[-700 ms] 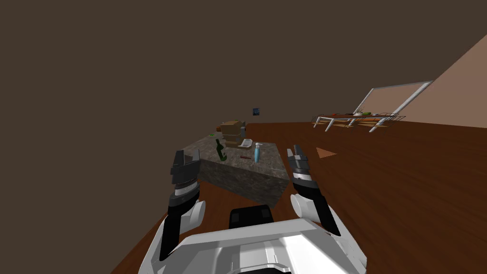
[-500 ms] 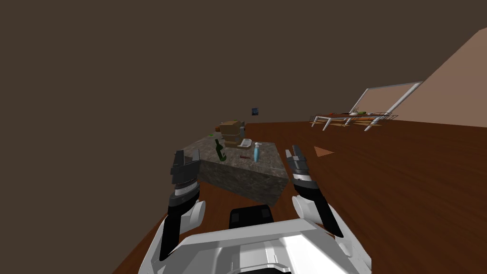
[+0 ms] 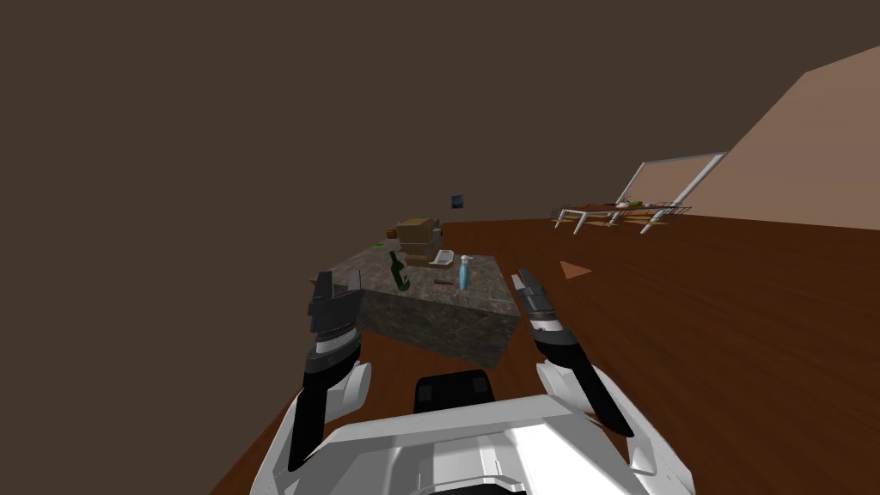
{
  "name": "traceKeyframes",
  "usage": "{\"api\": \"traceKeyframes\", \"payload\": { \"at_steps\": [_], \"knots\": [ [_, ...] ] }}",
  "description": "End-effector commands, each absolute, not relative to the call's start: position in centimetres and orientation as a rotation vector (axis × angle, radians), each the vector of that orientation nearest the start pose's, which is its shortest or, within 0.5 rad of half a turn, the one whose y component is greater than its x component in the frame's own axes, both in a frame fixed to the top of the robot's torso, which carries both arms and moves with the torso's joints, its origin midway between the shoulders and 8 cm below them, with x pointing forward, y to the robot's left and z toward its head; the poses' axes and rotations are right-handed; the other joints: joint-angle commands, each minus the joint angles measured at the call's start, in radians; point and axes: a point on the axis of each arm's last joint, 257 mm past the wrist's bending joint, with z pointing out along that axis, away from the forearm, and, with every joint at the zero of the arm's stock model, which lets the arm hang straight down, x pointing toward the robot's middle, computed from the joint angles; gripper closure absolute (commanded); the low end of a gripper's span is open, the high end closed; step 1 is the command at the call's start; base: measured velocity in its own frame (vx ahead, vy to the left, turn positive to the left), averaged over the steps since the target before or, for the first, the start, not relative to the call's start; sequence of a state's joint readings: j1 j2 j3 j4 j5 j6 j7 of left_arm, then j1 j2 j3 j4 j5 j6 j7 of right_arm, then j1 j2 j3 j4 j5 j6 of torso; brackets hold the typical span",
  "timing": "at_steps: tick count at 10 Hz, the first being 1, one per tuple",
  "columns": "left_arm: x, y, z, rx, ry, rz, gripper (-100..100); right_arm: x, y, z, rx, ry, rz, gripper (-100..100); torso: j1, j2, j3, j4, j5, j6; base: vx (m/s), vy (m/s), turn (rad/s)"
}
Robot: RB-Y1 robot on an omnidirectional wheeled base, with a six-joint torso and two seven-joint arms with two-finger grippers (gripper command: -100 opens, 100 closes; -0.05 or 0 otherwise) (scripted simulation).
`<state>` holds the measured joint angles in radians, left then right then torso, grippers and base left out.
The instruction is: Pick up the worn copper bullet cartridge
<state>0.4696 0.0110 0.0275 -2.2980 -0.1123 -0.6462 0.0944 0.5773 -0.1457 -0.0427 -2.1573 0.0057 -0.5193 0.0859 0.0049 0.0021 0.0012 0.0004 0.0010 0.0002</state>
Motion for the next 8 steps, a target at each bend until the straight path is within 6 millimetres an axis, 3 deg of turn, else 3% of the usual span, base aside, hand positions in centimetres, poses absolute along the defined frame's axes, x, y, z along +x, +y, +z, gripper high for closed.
{"api": "traceKeyframes", "payload": {
  "at_steps": [1,4,5,6,7,8],
  "knots": [
    [31.6,25.9,6.5,-0.449,0.544,-1.350,0,35.1,-29.4,-5.7,0.614,0.906,1.102,-100,0.000,0.000,0.000,0.000,0.000,0.000,-0.027,0.064,-0.058],
    [31.6,25.9,6.5,-0.449,0.544,-1.350,0,34.9,-28.3,-8.4,0.546,1.035,1.067,-100,-0.001,0.001,0.000,0.000,0.000,0.000,-0.043,0.063,-0.090],
    [31.6,25.9,6.5,-0.449,0.544,-1.350,0,34.9,-28.2,-8.4,0.535,1.045,1.067,-100,-0.001,0.001,0.000,0.000,0.000,0.000,-0.034,0.066,-0.063],
    [31.6,25.9,6.5,-0.449,0.544,-1.350,0,34.6,-27.8,-10.0,0.504,1.109,1.046,-100,-0.001,0.000,0.000,0.000,0.000,0.000,-0.040,0.088,-0.117],
    [31.6,25.9,6.5,-0.449,0.544,-1.350,0,34.6,-27.7,-10.1,0.492,1.120,1.046,-100,0.001,0.001,0.000,0.000,0.000,0.000,-0.032,0.082,-0.064],
    [31.6,25.9,6.5,-0.449,0.544,-1.350,0,34.2,-27.3,-11.9,0.461,1.187,1.023,-100,0.001,0.000,0.000,0.000,0.000,0.000,-0.049,0.098,-0.102]
  ]
}}
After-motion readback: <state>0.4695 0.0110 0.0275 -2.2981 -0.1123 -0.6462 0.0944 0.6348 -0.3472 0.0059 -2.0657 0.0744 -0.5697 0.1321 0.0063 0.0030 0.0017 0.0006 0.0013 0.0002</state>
